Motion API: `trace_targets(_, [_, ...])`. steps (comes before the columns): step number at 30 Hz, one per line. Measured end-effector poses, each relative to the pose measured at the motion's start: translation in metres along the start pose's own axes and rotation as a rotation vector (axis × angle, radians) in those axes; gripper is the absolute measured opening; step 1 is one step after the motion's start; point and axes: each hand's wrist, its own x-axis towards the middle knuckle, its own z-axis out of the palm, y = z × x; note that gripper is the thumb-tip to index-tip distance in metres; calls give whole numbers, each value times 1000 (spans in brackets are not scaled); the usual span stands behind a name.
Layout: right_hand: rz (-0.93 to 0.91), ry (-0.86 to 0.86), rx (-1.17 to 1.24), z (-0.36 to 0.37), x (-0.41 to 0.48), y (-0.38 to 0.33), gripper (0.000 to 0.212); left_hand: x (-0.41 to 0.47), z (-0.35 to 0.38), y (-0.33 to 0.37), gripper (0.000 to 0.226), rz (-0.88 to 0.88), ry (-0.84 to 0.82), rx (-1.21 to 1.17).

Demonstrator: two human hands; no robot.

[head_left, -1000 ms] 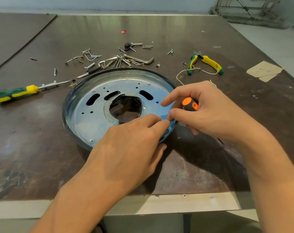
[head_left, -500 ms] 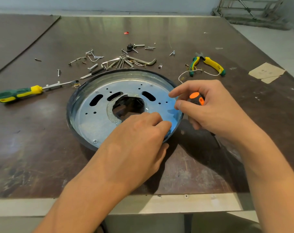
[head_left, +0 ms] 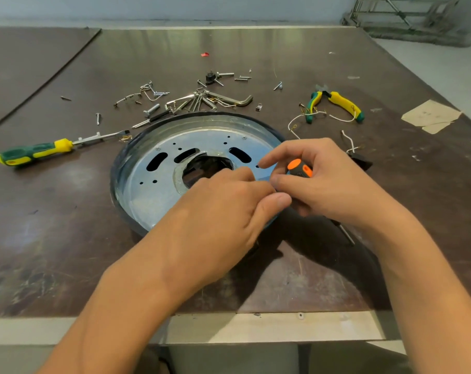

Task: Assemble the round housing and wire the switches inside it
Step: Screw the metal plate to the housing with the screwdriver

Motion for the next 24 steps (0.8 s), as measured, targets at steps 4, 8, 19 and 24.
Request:
trace_targets(4, [-7, 26, 29, -1, -1, 2, 26, 9, 3, 0, 29, -21, 39, 27])
trace_targets(8, [-20, 103, 169, -5, -2, 2, 22, 17, 1, -2, 19, -29, 63, 54])
trace_targets(19, [3, 214, 189, -19, -2, 10, 24, 33, 2, -6, 3, -94, 29, -37])
trace_targets(24, [-46, 270, 328, -27, -6, 8, 16, 30, 0, -5, 28, -151, 28, -92])
